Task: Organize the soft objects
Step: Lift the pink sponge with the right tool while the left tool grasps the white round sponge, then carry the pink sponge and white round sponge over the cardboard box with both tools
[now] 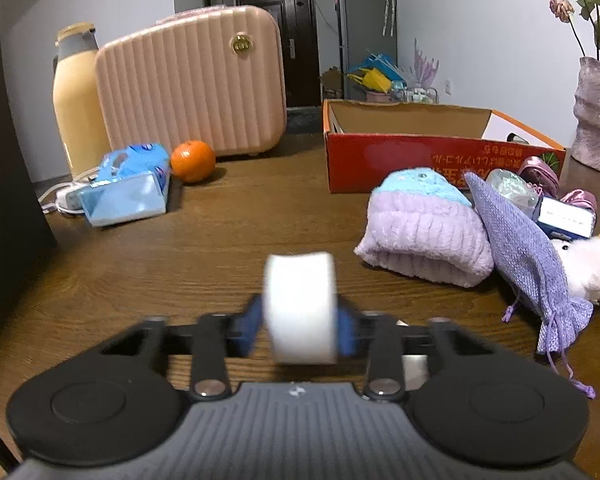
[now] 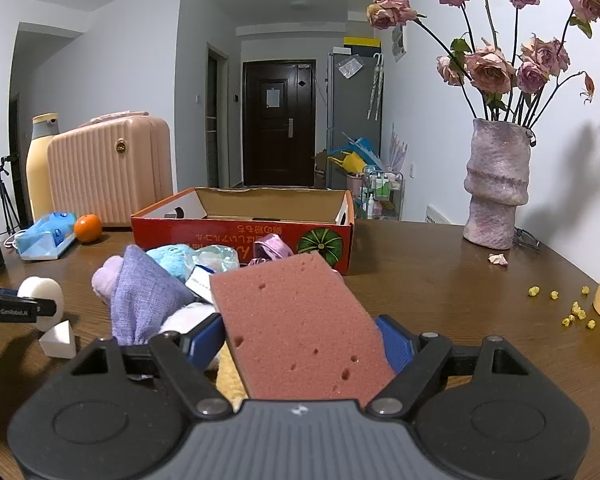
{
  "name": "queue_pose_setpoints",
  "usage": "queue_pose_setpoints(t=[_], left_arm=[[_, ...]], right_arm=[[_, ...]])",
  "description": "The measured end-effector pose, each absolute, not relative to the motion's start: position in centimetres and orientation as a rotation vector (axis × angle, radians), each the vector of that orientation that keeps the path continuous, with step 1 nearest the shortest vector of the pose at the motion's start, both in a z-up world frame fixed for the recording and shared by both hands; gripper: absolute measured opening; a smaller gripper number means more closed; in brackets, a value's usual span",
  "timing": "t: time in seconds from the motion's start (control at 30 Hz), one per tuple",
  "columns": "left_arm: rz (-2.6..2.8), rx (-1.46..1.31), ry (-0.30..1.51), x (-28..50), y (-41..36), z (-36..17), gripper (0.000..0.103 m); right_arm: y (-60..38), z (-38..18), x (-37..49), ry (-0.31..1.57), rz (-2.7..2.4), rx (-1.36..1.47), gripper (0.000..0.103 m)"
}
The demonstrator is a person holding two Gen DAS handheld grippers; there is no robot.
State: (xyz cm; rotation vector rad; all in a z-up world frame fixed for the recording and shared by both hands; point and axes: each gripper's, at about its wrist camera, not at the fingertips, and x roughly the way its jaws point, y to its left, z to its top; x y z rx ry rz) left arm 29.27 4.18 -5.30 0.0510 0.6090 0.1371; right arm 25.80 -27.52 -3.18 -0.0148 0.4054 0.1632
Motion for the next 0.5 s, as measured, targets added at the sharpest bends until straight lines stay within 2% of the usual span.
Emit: queue_pose_setpoints(t=[0.5], left_arm=[[0.112,0.051,0.533,28.3,3.8,-4.1,0.030]], right_arm=[[-27.0,-2.9,25.6,0.372,0.160,-0.031,0.081]])
